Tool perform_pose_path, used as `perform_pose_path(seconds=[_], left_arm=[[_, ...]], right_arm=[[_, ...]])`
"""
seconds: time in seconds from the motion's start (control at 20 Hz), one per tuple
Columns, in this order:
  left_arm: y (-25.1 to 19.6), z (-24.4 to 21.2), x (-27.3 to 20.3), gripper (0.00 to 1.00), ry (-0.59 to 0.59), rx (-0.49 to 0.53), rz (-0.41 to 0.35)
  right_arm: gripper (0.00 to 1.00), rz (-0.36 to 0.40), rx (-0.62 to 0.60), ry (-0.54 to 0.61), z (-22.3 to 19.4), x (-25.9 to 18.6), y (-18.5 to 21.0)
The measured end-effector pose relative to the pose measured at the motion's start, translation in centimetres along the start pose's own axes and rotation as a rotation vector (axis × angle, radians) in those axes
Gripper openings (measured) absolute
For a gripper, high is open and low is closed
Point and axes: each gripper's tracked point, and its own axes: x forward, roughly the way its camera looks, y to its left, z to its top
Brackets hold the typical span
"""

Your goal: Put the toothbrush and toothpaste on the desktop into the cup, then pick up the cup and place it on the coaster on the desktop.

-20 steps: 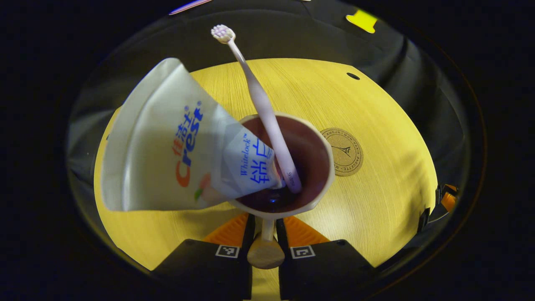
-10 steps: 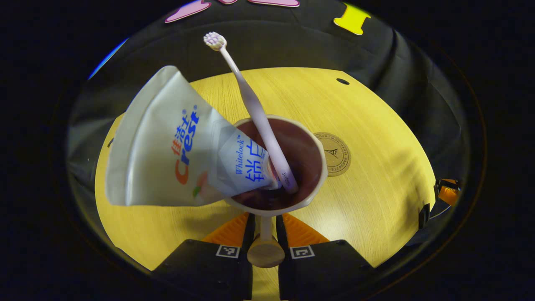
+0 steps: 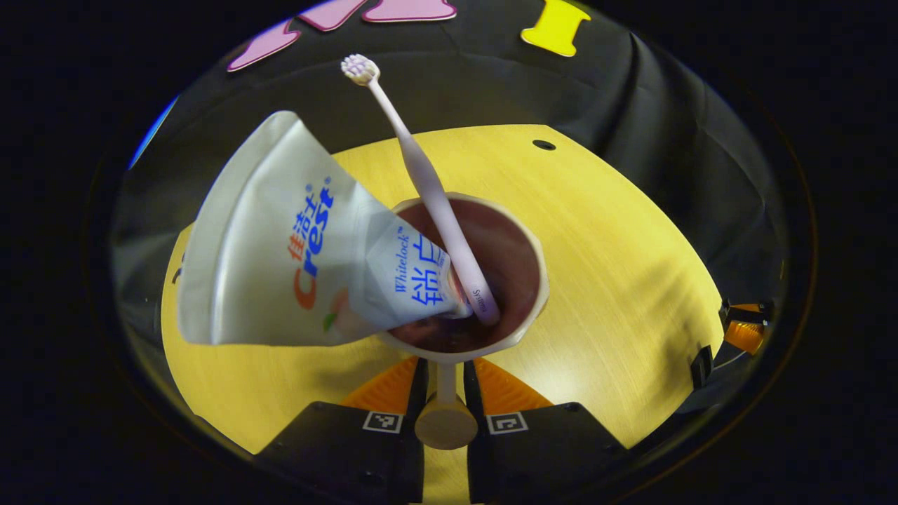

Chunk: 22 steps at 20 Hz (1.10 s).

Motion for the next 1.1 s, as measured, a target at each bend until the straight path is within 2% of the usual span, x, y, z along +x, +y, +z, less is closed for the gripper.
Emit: perform_pose_path(seconds=[0.05,0.1,0.15,0.2,0.25,0.7,0.75,0.85,0.9,1.0,1.05,1.1], left_arm=[[-0.5,0.3,0.2,0.29,0.000,0.005,-0.004],[-1.0,0.7,0.6,0.34,0.000,0.010,-0.007],[-1.6,0.8,1.0,0.29,0.003,0.015,-0.010],[-2.1,1.2,1.3,0.29,0.004,0.021,-0.011],[-2.5,1.4,1.6,0.29,0.005,0.029,-0.012],[-4.6,2.5,3.5,0.29,0.028,0.059,-0.008],[-4.7,2.5,3.7,0.34,0.030,0.059,-0.005],[-5.1,2.8,4.2,0.34,0.034,0.056,-0.002],[-5.2,2.8,4.3,0.29,0.036,0.056,-0.002],[-5.5,2.7,4.6,0.29,0.043,0.063,-0.004],[-5.6,2.7,4.7,0.24,0.049,0.070,-0.003],[-5.6,2.5,4.7,0.29,0.055,0.074,0.001]], right_arm=[[0.55,-0.005,0.008,-0.001,-0.1,-0.2,-0.3],[0.55,-0.009,0.017,-0.002,-0.3,-0.5,-0.2],[0.46,-0.014,0.024,-0.003,-0.4,-1.0,-0.5],[0.46,-0.020,0.028,-0.002,-0.6,-1.4,-1.1],[0.55,-0.027,0.032,-0.002,-0.6,-1.4,-1.7],[0.55,-0.066,0.070,-0.001,-1.2,-2.2,-4.4],[0.55,-0.073,0.075,-0.001,-1.3,-2.2,-4.8],[0.55,-0.080,0.089,-0.002,-1.4,-2.4,-5.3],[0.55,-0.082,0.094,-0.003,-1.4,-2.5,-5.5],[0.55,-0.084,0.096,-0.001,-1.5,-2.5,-5.6],[0.55,-0.084,0.096,0.001,-1.5,-2.5,-5.7],[0.55,-0.081,0.096,0.000,-1.5,-2.5,-5.7]])
